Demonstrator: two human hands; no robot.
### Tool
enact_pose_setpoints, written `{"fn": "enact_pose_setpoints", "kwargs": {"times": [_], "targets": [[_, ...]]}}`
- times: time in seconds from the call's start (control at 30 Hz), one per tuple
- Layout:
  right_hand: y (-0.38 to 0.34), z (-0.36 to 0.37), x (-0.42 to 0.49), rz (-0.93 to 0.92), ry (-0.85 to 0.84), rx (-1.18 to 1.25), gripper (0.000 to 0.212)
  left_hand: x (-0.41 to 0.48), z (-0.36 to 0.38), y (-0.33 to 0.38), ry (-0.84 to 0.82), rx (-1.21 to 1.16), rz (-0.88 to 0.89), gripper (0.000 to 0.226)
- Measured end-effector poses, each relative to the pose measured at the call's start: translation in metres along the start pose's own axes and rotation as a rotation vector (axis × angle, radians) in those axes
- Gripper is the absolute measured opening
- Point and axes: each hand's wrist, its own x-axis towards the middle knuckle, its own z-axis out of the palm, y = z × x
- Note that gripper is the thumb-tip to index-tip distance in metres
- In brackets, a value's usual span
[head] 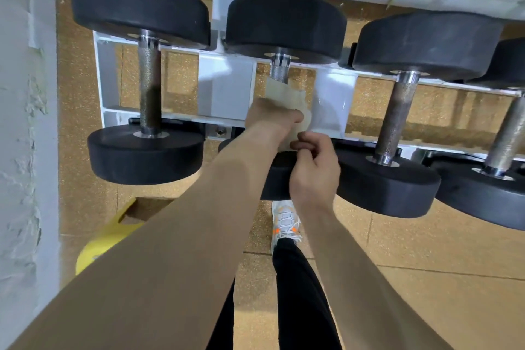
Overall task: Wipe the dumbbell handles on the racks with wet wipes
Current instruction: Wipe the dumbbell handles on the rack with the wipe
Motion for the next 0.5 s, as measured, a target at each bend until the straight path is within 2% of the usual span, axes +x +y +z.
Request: {"fn": "enact_pose_setpoints", "kwargs": {"times": [0.07, 0.13, 0.23, 0.3, 0.4, 0.5], "targets": [[0.003, 0.011, -0.006, -0.01, 0.135, 0.075, 0.029, 0.007, 0.007, -0.002, 0.07, -0.108, -0.031, 0.026], [0.006, 0.016, -0.005, -0.02, 0.222, 0.104, 0.028, 0.013, 0.011, -0.004, 0.134, -0.171, -0.048, 0.028], [0.008, 0.016, -0.003, -0.026, 0.221, 0.113, 0.023, 0.02, 0.011, -0.008, 0.131, -0.204, -0.022, 0.031], [0.009, 0.016, -0.004, -0.042, 0.218, 0.098, 0.021, 0.023, 0.005, -0.011, 0.018, -0.259, 0.027, 0.034], [0.01, 0.017, -0.004, -0.047, 0.238, 0.097, 0.021, 0.032, -0.015, -0.019, -0.306, -0.393, 0.089, 0.038], [0.011, 0.017, -0.003, -0.062, 0.228, 0.069, 0.022, 0.04, -0.031, -0.022, -0.565, -0.365, 0.097, 0.045]]}}
